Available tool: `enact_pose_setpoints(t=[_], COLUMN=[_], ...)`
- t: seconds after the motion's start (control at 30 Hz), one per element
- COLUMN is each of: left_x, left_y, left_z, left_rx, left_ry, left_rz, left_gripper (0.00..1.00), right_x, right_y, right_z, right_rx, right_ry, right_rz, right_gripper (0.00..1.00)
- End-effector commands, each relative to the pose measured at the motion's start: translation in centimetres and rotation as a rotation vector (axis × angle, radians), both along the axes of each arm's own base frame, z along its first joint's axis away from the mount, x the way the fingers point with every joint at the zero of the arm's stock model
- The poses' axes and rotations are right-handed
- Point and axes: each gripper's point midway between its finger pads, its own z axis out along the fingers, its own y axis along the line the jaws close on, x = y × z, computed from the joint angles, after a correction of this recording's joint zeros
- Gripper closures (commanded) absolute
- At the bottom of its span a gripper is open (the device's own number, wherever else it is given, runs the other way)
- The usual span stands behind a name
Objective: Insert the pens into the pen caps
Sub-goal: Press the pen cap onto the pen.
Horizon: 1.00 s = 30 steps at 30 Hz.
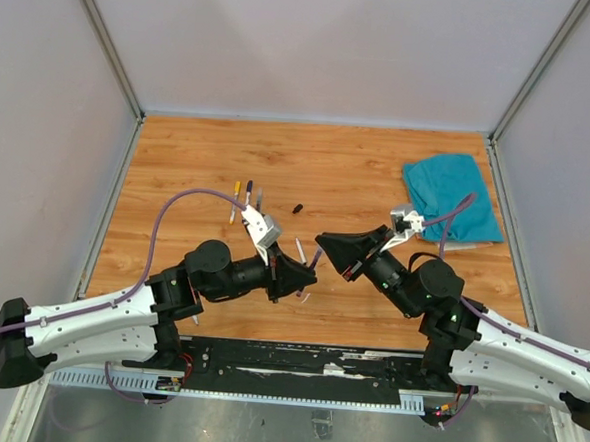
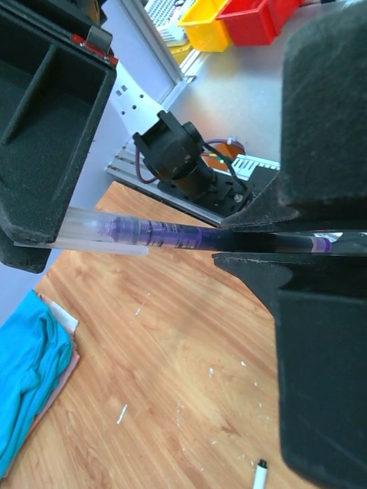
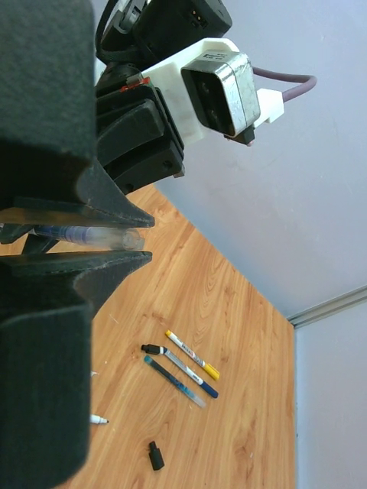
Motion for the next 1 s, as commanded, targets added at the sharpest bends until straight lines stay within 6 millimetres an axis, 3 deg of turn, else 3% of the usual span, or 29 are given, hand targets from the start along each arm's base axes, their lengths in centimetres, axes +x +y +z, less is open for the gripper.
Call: enact_pose_setpoints(t=[0.0, 0.13, 0.23, 0.33, 0.4, 0.6, 0.73, 0.83, 0.97], left_x=[3.0, 3.1, 3.0, 2.9, 2.9, 1.9, 1.9, 2.3, 3.3], left_y=[2.3, 2.4, 2.1, 1.8, 1.7, 1.2, 1.8, 2.5, 3.6], left_z=[11.1, 11.6, 10.5, 7.8, 5.4, -0.3, -3.7, -5.2, -6.1], left_rx=[-0.310, -0.316, -0.281, -0.204, -0.144, -0.011, 0.055, 0.092, 0.135], left_ry=[-0.150, -0.161, -0.154, -0.142, -0.124, -0.061, 0.003, 0.048, 0.092], left_rz=[0.185, 0.193, 0.180, 0.165, 0.158, 0.094, 0.116, 0.163, 0.253], left_gripper=[0.99, 0.99, 1.00, 1.00, 1.00, 1.00, 0.99, 1.00, 1.00], right_x=[-4.6, -5.4, -4.4, -2.6, -1.7, -0.5, -0.4, 0.0, 1.2], right_y=[1.8, 2.0, 1.3, -0.2, -0.8, -1.6, -3.0, -4.5, -6.5], right_z=[-8.8, -10.1, -8.5, -5.7, -3.9, 0.9, 3.3, 2.9, -0.6], right_rx=[-0.134, -0.121, -0.121, -0.089, -0.071, -0.024, -0.020, -0.079, -0.305], right_ry=[0.168, 0.215, 0.173, 0.099, 0.049, -0.046, -0.102, -0.108, -0.027], right_rz=[0.212, 0.217, 0.160, 0.050, 0.001, -0.055, -0.086, -0.133, -0.234], right_gripper=[0.99, 0.99, 0.99, 0.95, 0.88, 0.50, 0.40, 0.37, 0.32])
